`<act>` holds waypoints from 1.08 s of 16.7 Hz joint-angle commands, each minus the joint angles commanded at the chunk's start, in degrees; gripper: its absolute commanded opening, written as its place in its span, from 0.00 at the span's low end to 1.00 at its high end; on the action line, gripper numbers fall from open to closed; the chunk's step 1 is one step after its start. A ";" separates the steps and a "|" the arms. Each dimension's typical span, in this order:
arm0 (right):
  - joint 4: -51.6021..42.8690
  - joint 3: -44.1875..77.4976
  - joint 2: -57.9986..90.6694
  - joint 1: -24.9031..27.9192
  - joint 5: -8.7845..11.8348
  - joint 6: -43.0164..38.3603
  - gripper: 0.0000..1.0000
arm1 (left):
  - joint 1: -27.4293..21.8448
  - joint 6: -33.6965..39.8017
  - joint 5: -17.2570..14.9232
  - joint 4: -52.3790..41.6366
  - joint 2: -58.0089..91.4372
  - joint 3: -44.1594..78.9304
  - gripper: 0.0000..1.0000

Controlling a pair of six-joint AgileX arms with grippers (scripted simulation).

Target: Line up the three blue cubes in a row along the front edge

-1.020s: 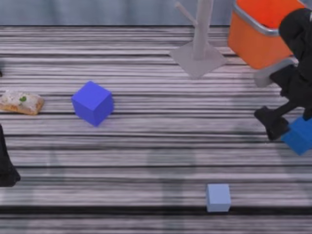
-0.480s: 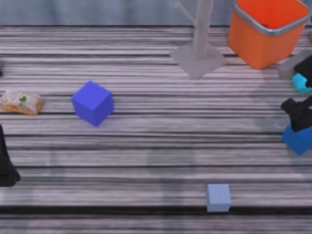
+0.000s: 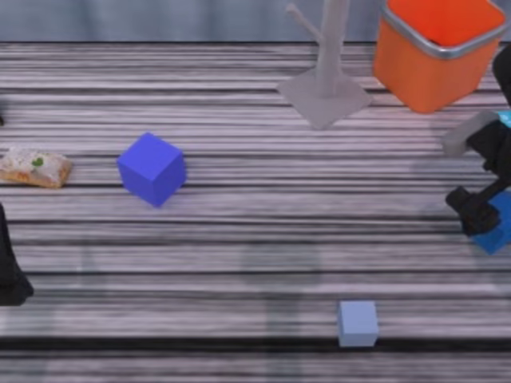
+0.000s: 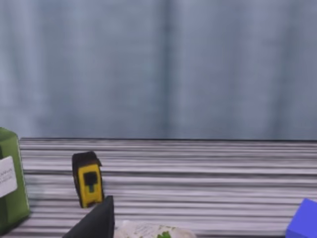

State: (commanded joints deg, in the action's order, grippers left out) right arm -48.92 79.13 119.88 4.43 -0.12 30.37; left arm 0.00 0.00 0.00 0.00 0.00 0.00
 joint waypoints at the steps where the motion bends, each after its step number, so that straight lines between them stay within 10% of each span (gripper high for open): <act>1: 2.36 -1.20 1.06 -0.01 -0.01 -0.01 1.00 | 0.00 0.00 0.00 0.00 0.00 0.00 1.00; 8: 6.53 -3.57 3.29 -0.03 -0.03 0.00 1.00 | 0.00 0.00 0.00 0.00 0.00 0.00 1.00; 18: 6.53 -3.57 3.29 -0.03 -0.03 0.00 0.25 | 0.00 0.00 0.00 0.00 0.00 0.00 1.00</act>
State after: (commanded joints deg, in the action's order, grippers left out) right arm -42.39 75.56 123.16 4.40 -0.15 30.37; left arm 0.00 0.00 0.00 0.00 0.00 0.00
